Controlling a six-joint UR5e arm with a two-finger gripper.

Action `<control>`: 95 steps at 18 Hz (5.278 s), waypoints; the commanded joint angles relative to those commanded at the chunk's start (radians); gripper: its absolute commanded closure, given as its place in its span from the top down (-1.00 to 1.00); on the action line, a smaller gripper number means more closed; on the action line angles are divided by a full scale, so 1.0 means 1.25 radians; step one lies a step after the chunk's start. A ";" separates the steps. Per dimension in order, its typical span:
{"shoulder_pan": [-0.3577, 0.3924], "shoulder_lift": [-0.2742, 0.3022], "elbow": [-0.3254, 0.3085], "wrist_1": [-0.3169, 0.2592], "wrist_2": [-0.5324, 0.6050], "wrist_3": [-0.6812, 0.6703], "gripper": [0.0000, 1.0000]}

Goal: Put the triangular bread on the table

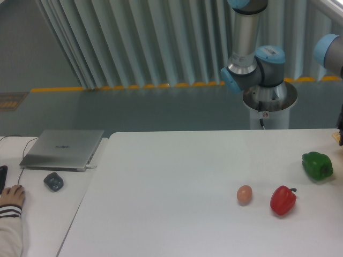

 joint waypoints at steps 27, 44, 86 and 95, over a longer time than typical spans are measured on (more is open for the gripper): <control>0.117 -0.152 0.018 0.243 -0.009 -0.168 1.00; 0.127 -0.169 0.001 0.245 -0.007 -0.160 1.00; 0.129 -0.030 -0.011 0.200 -0.054 -0.168 -1.00; -0.032 -0.033 -0.027 0.216 -0.054 -0.399 -1.00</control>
